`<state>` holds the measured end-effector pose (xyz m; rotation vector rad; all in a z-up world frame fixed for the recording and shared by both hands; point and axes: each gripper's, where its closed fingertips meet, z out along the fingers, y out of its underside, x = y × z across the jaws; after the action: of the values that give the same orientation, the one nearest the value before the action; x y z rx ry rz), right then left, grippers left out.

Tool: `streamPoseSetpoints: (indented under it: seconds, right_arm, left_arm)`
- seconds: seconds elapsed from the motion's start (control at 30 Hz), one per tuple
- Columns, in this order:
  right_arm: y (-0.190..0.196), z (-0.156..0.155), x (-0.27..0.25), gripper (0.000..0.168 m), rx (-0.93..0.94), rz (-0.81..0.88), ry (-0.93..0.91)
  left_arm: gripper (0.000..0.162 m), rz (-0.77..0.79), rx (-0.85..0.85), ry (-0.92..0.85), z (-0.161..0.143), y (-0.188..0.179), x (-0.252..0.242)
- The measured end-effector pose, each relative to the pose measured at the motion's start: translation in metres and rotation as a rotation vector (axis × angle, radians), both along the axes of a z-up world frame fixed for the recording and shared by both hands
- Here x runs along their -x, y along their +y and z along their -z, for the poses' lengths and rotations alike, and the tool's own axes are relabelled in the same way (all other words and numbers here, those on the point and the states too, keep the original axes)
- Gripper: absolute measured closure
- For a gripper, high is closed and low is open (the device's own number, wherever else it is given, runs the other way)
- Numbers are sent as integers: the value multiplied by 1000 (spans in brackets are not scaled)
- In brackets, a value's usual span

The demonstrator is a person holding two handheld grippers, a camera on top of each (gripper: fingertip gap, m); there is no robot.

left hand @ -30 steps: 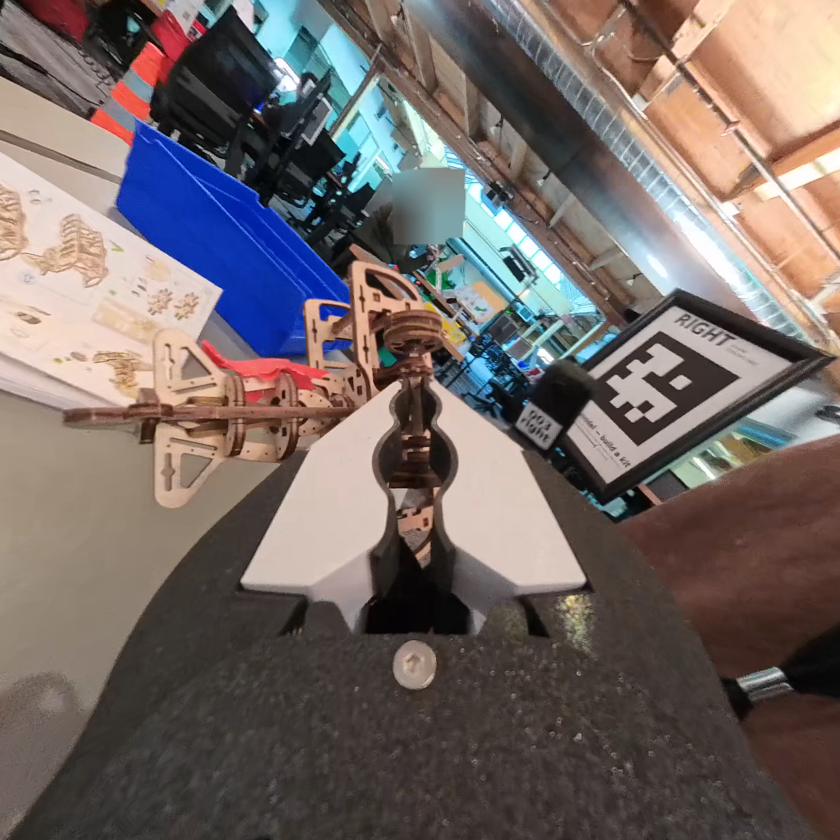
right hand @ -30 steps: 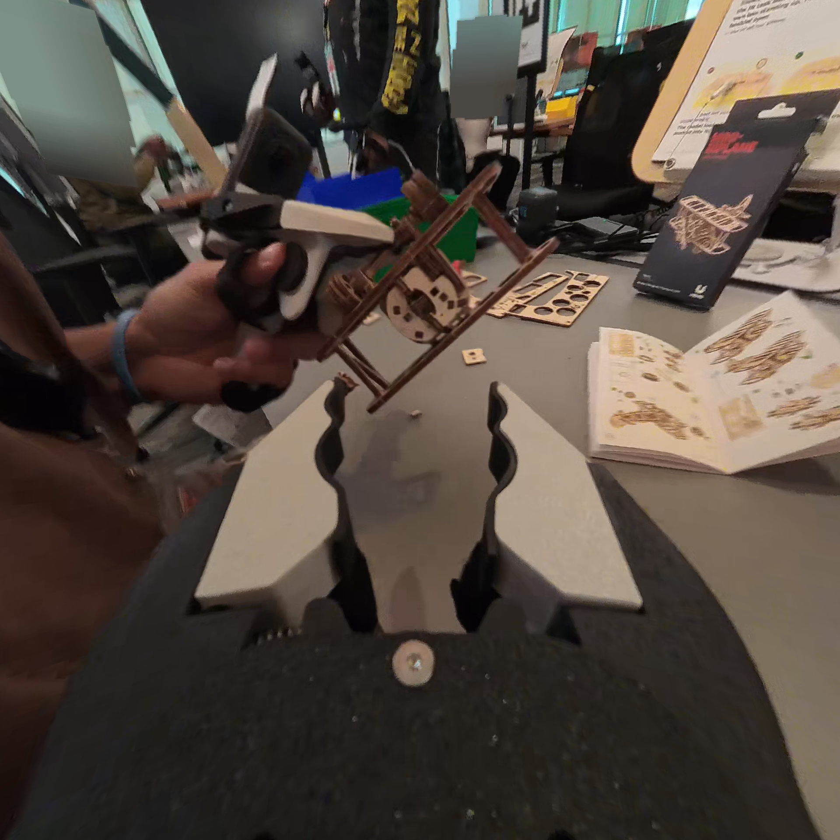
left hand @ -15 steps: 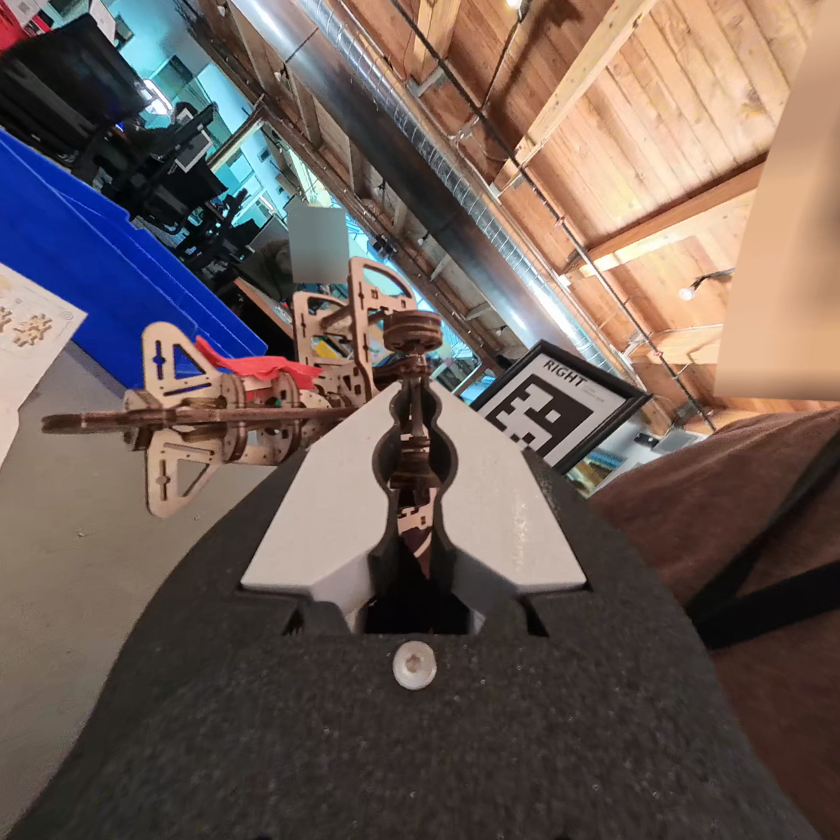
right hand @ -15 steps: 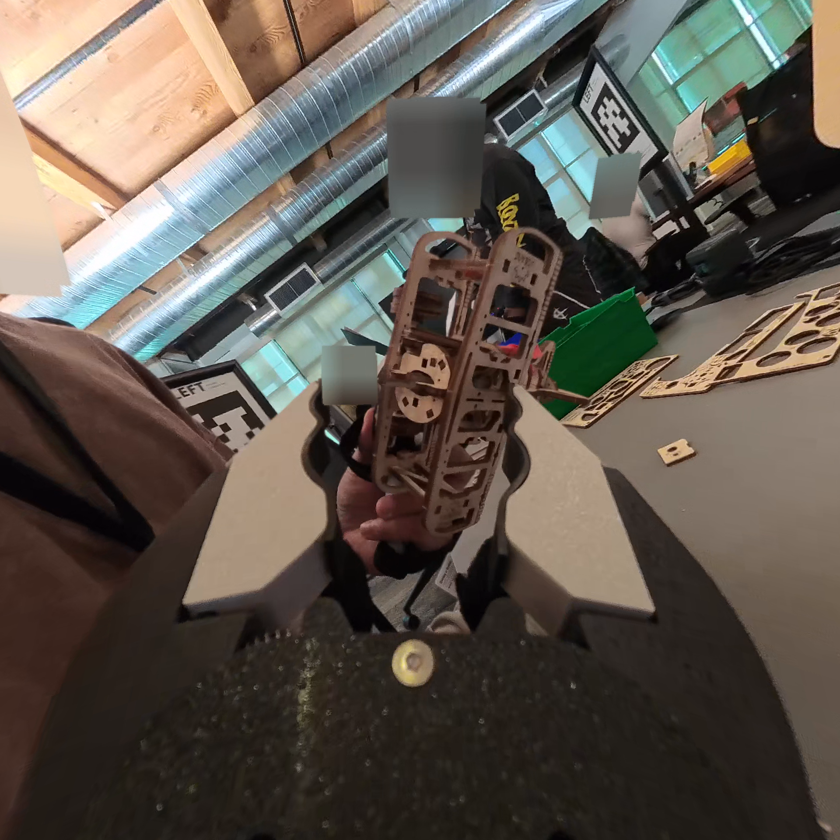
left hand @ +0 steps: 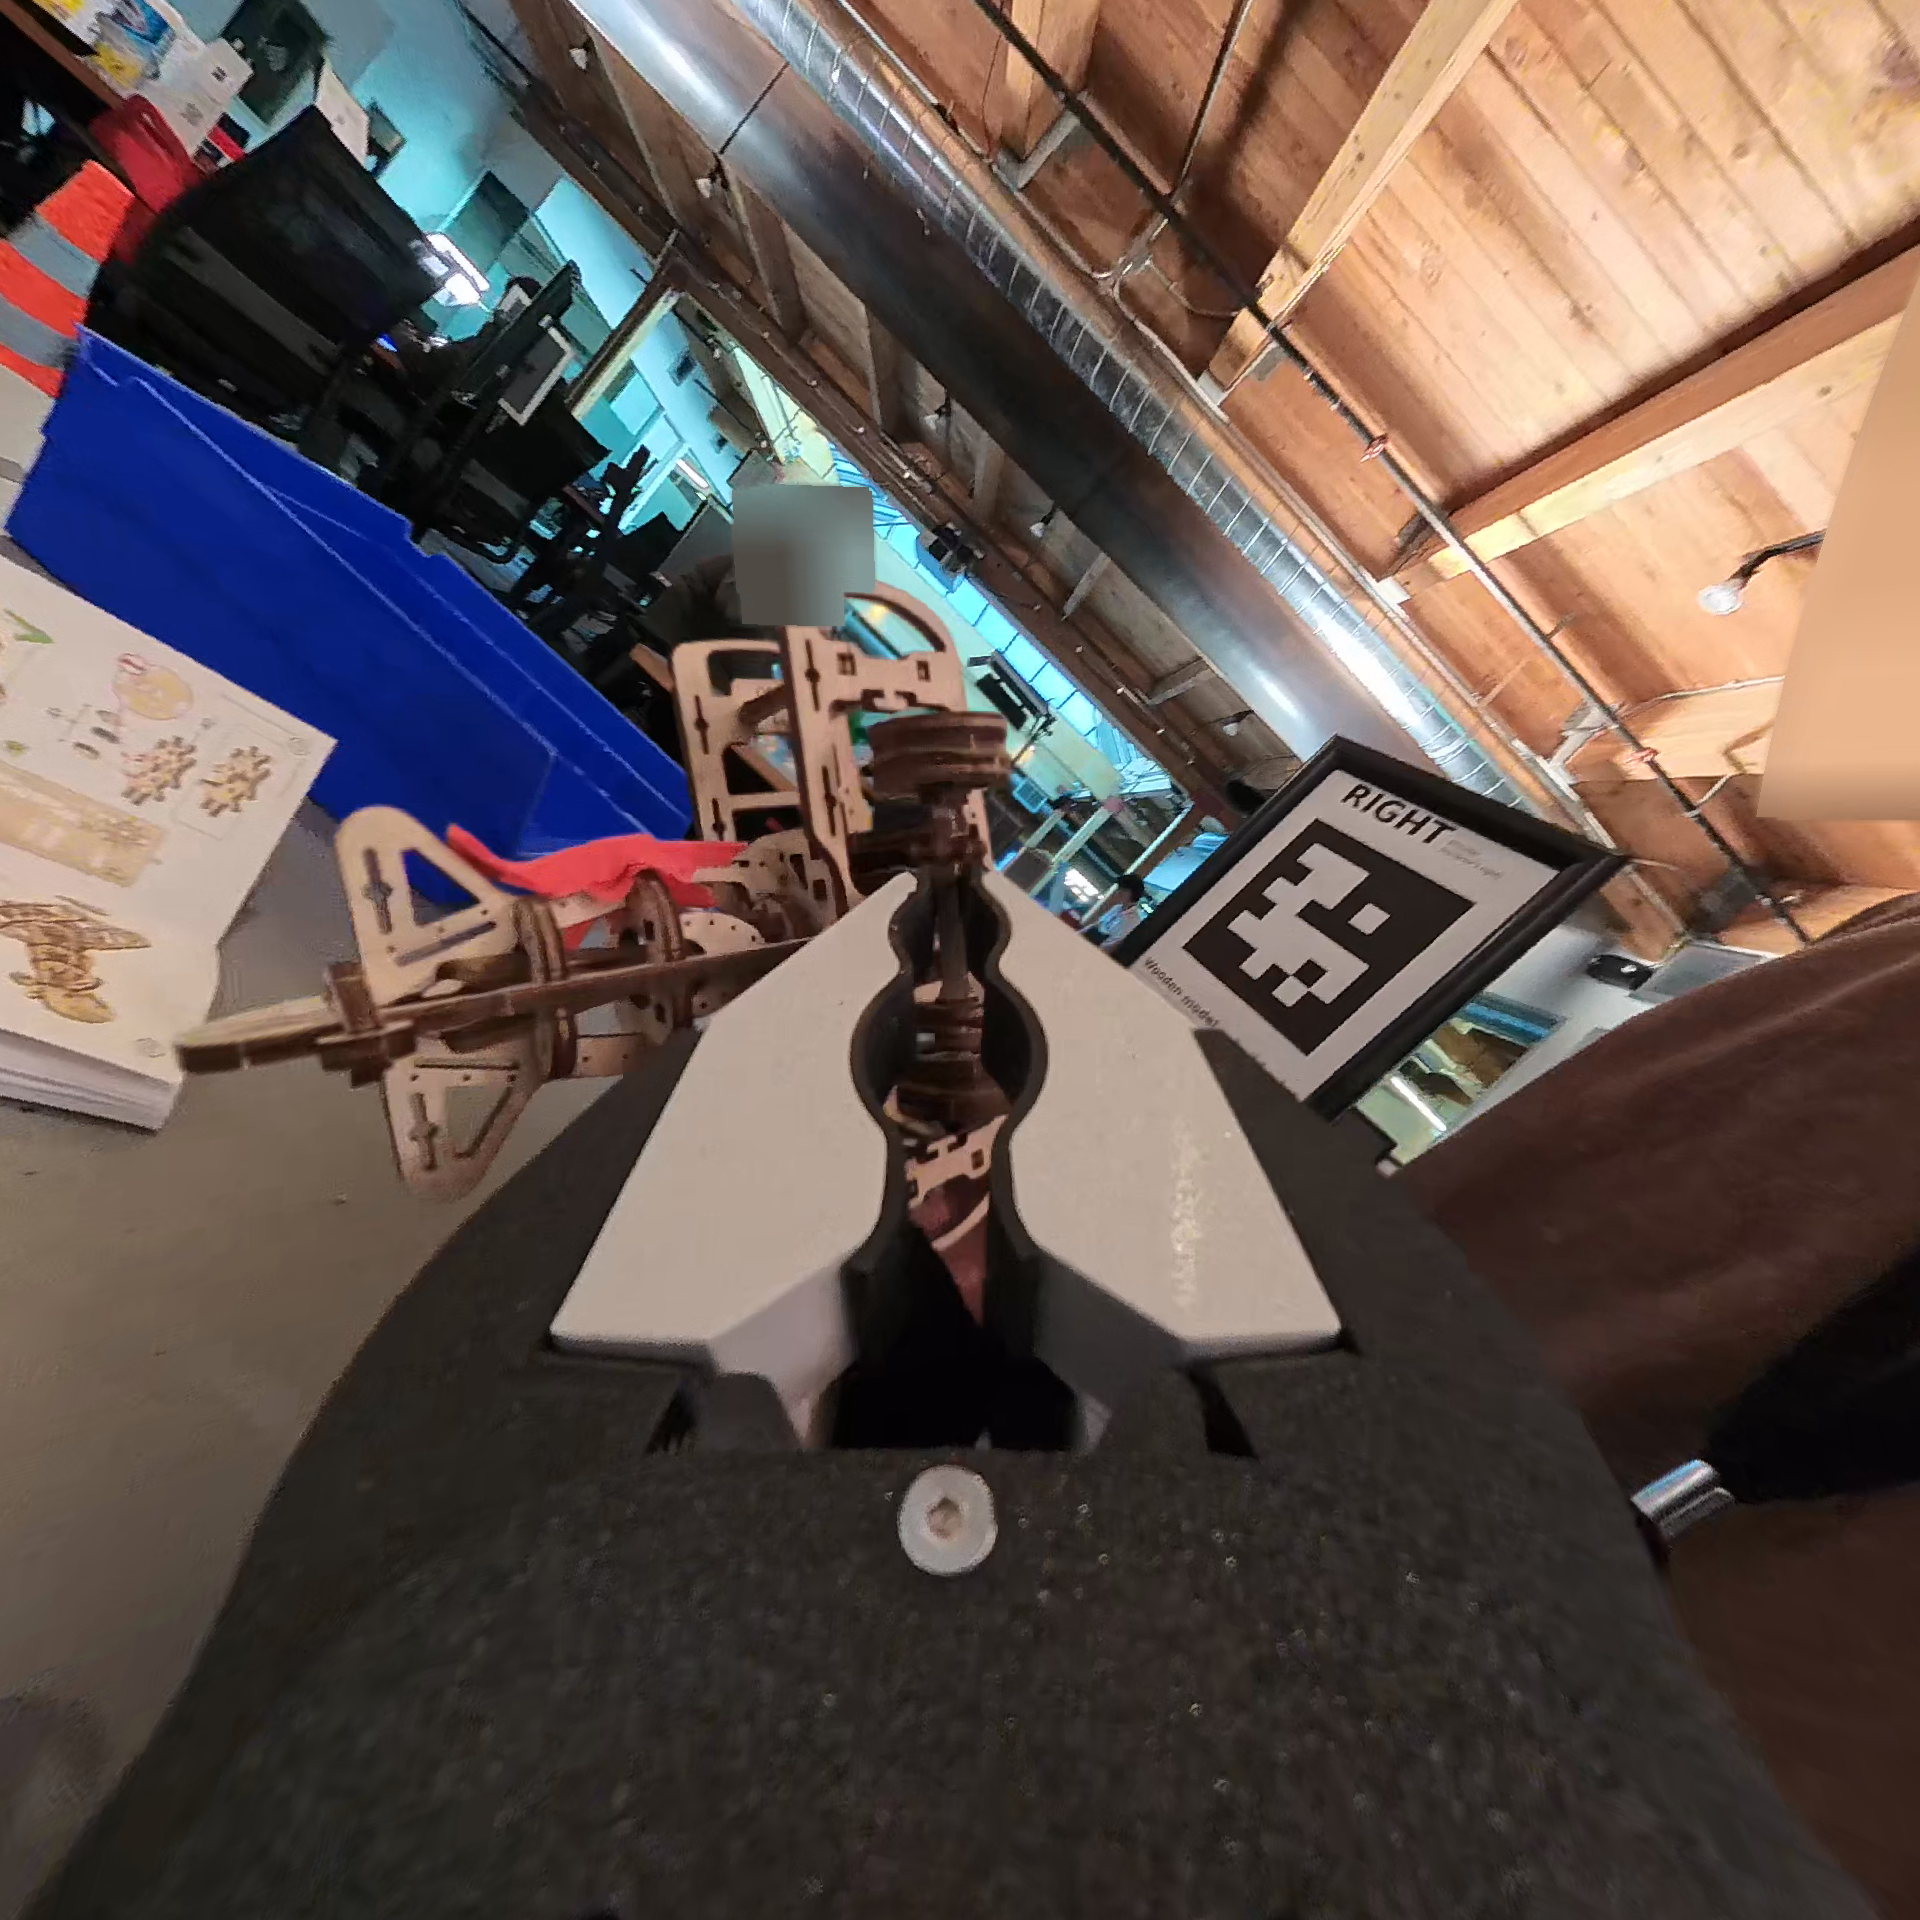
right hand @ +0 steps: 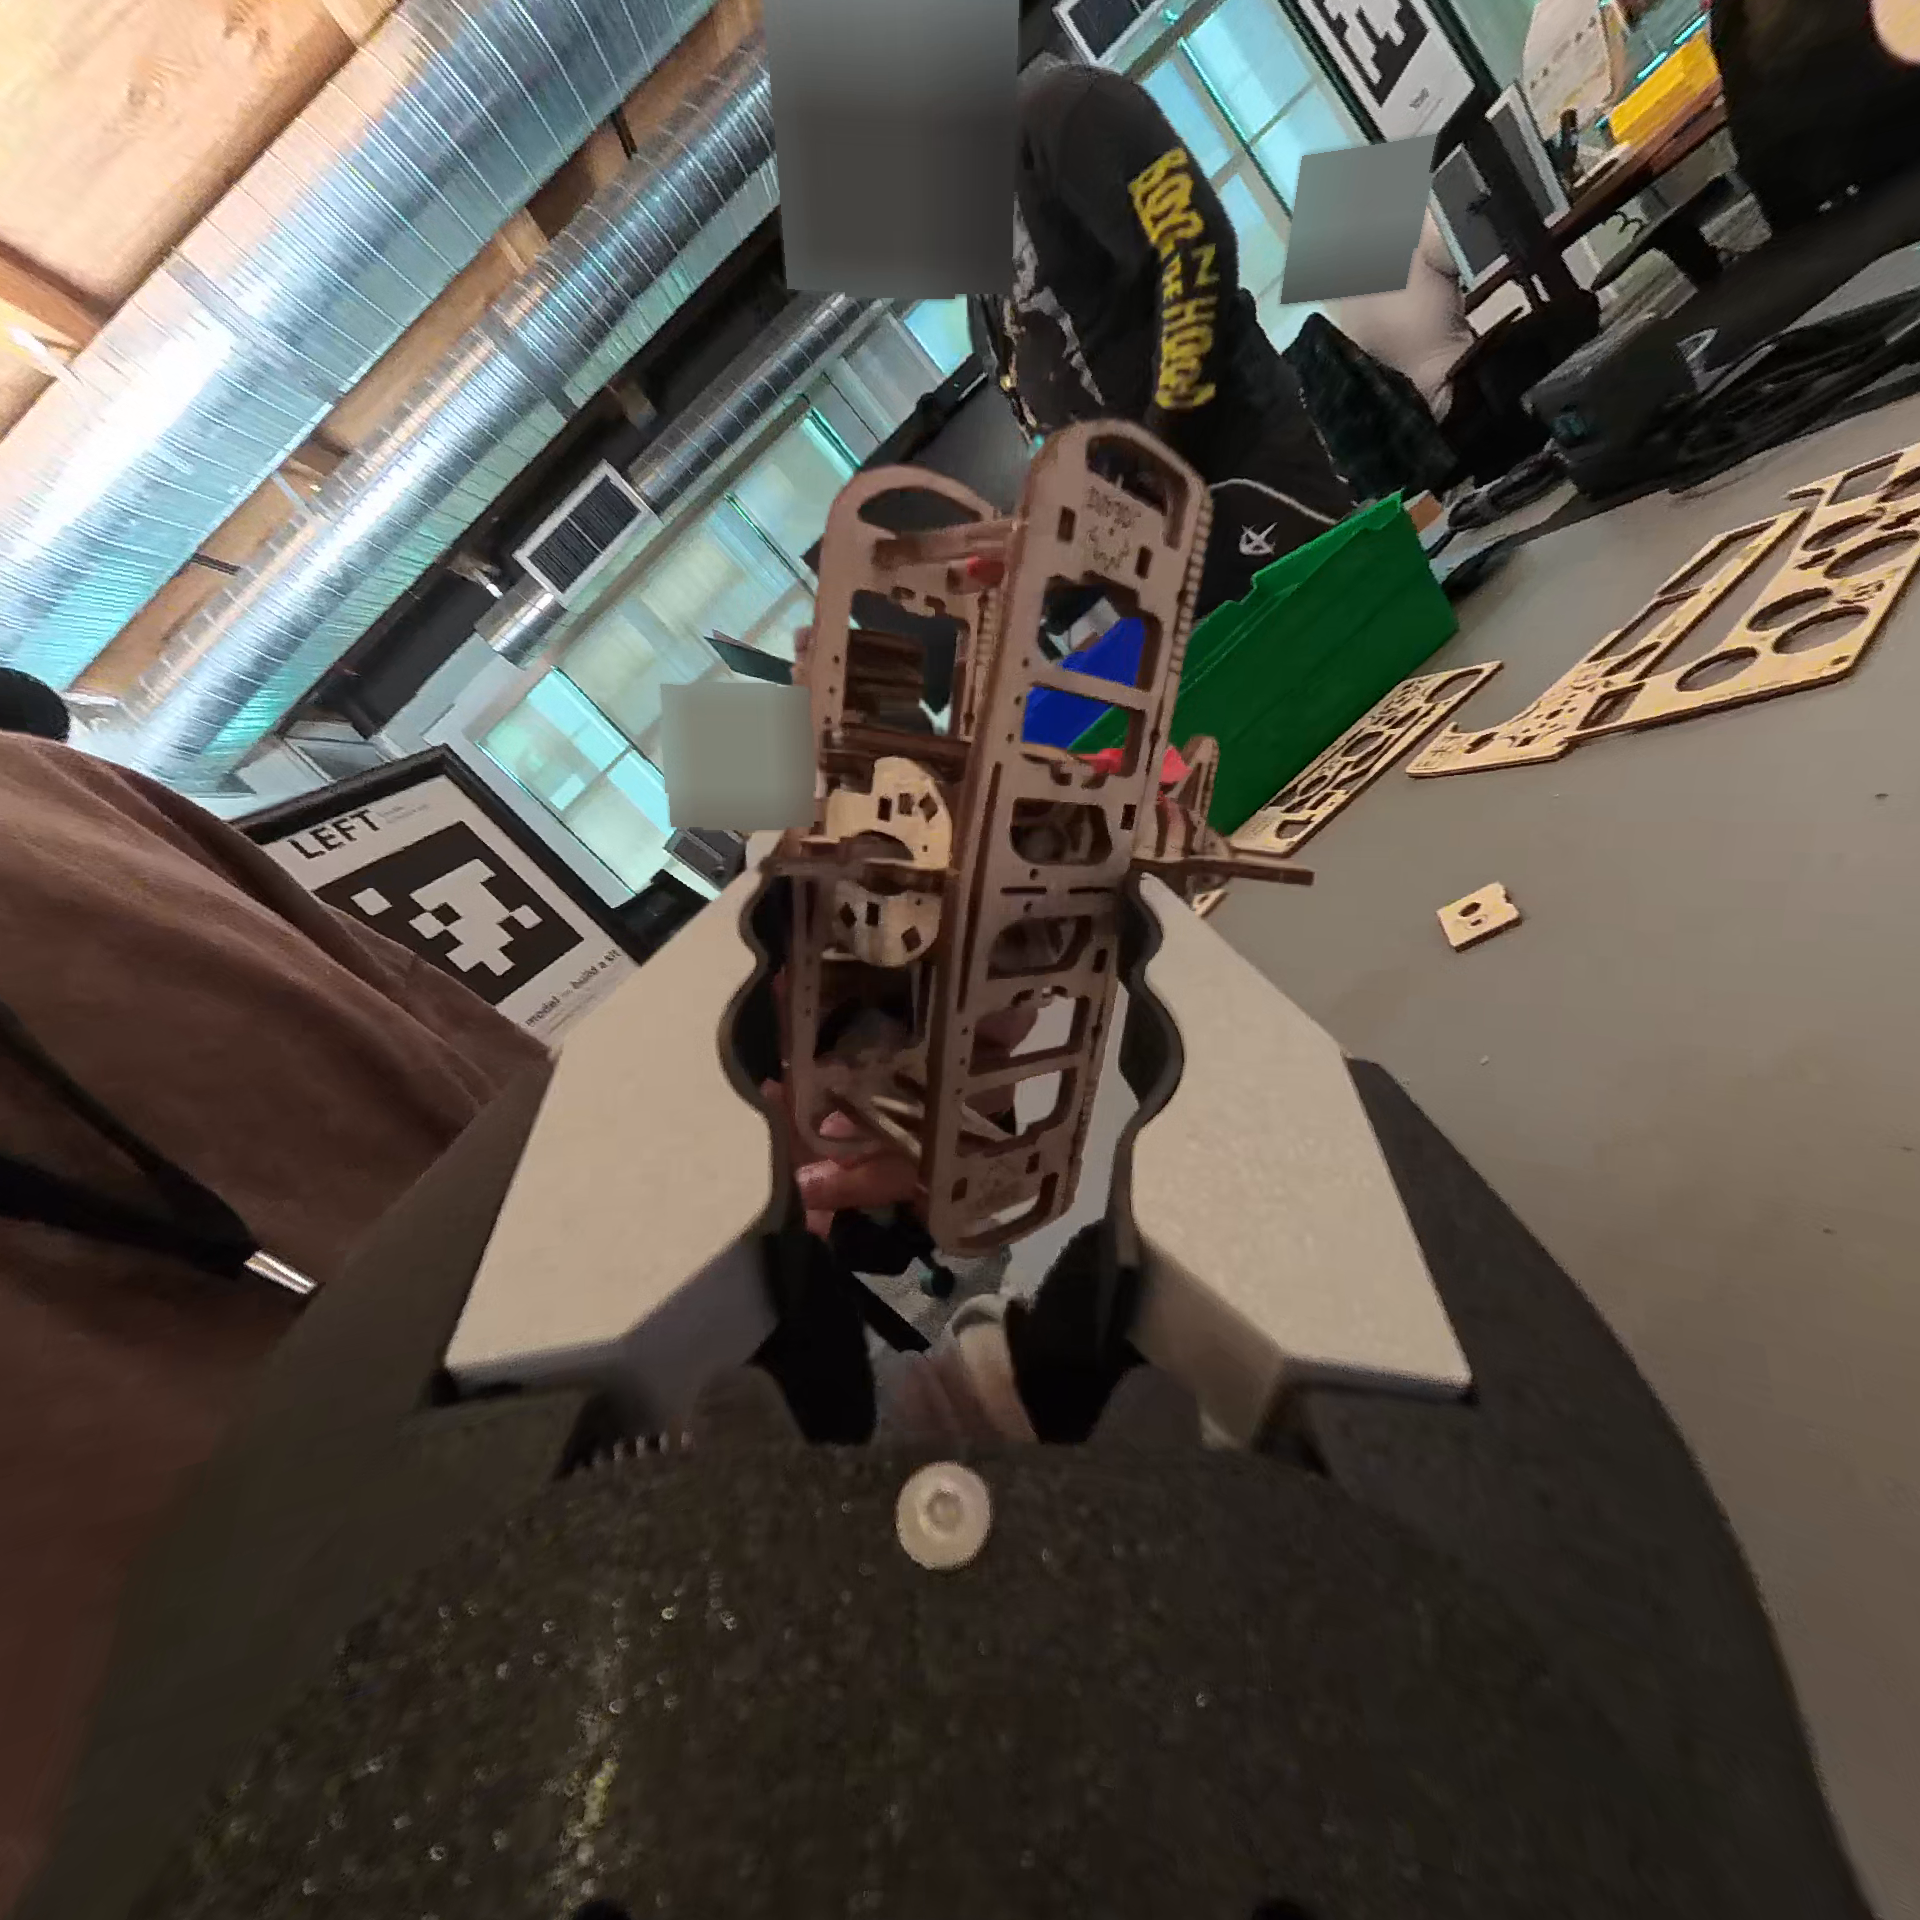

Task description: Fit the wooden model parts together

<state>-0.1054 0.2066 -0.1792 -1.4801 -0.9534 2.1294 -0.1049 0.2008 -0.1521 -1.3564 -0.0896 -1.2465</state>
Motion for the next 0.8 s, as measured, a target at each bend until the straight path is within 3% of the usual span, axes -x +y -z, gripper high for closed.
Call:
streamPoseSetpoints:
  seconds: [0.17,0.4,0.63,0.8]
  right_arm:
    - [8,1,-3,105,-30,21,-29]
    - [35,27,-2,106,-117,109,-214]
    - [94,64,-31,106,-663,276,-589]
    - [111,104,-56,105,-1035,254,-835]
  left_arm:
    - [160,-7,26,32,7,1,-1]
    - [160,-112,145,177,36,10,18]
    - [158,-299,334,465,80,0,78]
    - [156,-272,440,621,110,-5,82]
